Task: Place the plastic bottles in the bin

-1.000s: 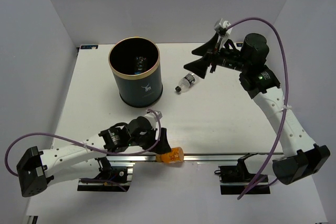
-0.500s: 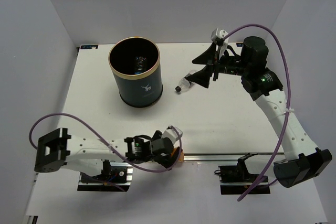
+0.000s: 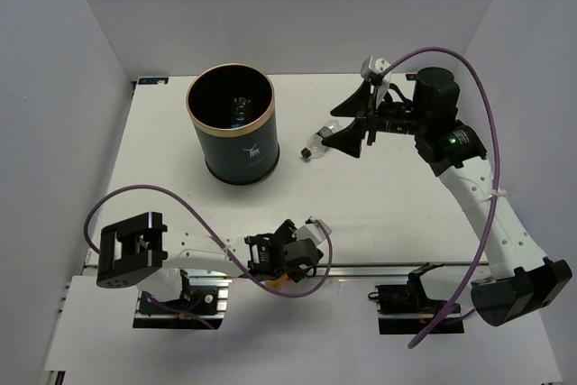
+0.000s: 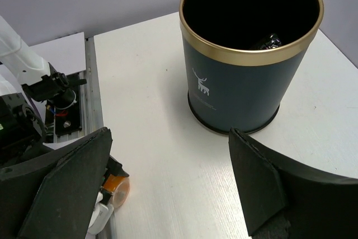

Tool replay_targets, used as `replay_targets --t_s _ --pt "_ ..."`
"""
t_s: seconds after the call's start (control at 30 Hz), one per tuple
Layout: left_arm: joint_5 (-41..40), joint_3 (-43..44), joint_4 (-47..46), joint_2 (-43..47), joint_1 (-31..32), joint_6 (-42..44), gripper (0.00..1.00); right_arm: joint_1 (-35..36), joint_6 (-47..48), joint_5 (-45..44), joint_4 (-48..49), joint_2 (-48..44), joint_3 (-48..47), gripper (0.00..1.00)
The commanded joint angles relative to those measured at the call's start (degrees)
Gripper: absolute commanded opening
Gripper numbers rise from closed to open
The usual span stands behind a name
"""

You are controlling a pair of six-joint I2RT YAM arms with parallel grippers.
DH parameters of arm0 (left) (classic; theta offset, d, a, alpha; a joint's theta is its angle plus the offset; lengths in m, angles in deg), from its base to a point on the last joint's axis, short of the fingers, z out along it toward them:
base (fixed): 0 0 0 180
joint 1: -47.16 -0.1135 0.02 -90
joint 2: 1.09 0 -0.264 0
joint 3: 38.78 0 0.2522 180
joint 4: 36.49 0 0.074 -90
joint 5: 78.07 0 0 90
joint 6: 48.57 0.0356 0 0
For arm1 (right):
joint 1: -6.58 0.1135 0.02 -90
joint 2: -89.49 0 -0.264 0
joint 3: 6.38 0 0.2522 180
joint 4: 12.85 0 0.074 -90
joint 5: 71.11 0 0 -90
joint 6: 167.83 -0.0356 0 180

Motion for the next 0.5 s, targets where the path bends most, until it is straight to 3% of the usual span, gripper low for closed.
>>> replay_targets --t_s 0.0,0.07,0.17,0.33,0.4,0.47 --pt "-0.36 0.61 -1.88 3.83 0.16 -0.30 0.81 -0.29 0.15 -0.46 1.17 -2.45 1.06 0.89" --pt "-0.53 0.34 -0.74 6.12 0.16 -2.67 0.57 -0.38 -0.20 -0.73 2.04 -2.80 1.67 0.89" --pt "-1.76 1.04 0.41 12.96 0.16 -3.56 0.41 -0.38 -0.64 -1.34 2.31 -3.07 1.85 0.89" --pt "-6.05 6.12 1.02 23.95 0.16 -3.21 0.28 -0.38 -1.70 -3.89 3.19 -3.42 2.29 0.89" --pt "-9.39 8.24 1.55 25.81 0.16 -2.25 0.30 -0.38 -1.87 -4.33 3.54 -3.77 2.73 0.89" --pt "-18.26 12.11 1.12 27.04 -0.63 -0.58 0.30 -0.47 -2.40 -6.08 4.50 -4.03 3.34 0.89"
